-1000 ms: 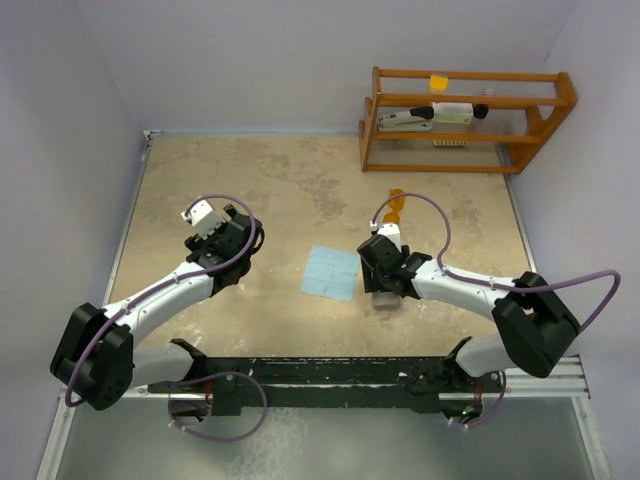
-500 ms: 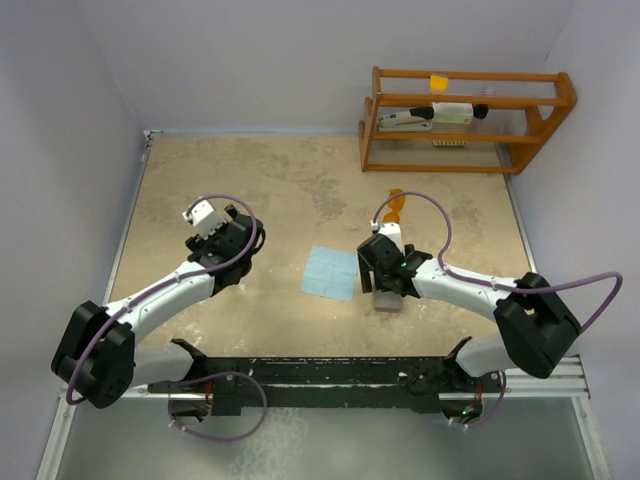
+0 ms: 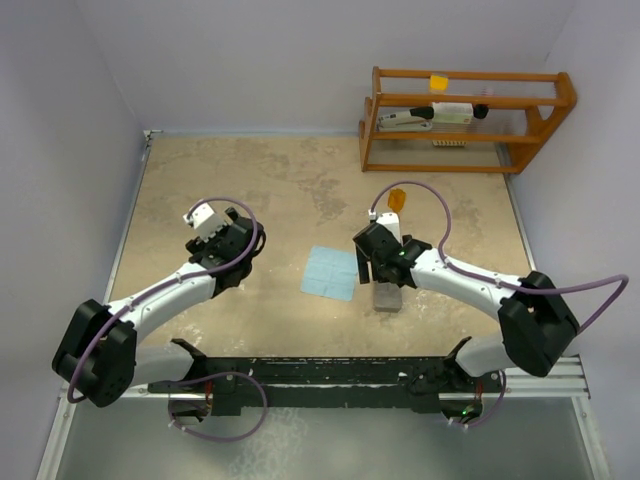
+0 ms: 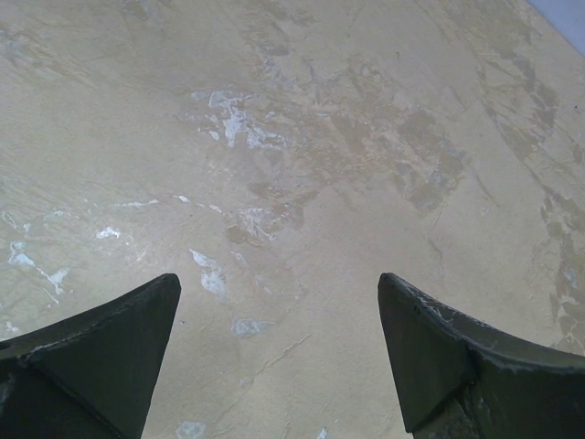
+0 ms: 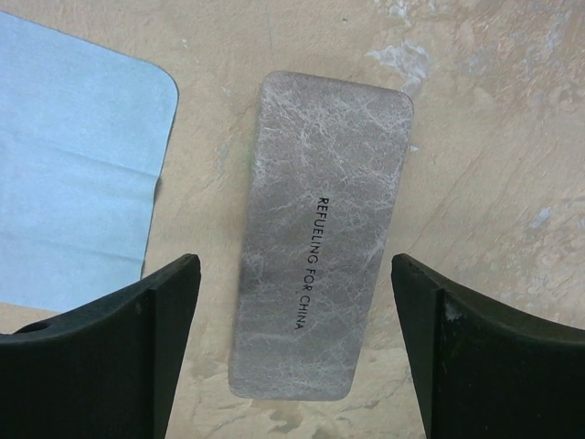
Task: Organize the sunglasses
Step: Place the sunglasses case at the center of the board, then pick up the sunglasses case from the center of the board.
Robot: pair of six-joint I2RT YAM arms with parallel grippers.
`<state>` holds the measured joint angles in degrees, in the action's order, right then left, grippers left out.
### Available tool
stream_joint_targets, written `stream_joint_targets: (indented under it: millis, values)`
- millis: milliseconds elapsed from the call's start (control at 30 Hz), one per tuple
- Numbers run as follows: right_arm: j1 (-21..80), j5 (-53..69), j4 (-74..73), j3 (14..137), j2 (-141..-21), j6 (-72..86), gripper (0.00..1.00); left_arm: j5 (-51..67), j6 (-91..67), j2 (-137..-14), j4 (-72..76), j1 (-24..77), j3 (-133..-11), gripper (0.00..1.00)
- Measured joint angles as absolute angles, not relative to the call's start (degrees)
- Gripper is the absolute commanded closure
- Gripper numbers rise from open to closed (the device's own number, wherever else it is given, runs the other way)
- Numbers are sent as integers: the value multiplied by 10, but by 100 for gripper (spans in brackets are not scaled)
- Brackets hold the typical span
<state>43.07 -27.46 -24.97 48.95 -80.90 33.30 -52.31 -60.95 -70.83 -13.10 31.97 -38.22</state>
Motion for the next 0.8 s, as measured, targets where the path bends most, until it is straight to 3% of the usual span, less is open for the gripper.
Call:
stream_joint_targets:
  millis: [800]
  values:
    - [431, -243, -246, 456, -851, 361, 14, -523, -609, -712, -129, 320, -376, 10]
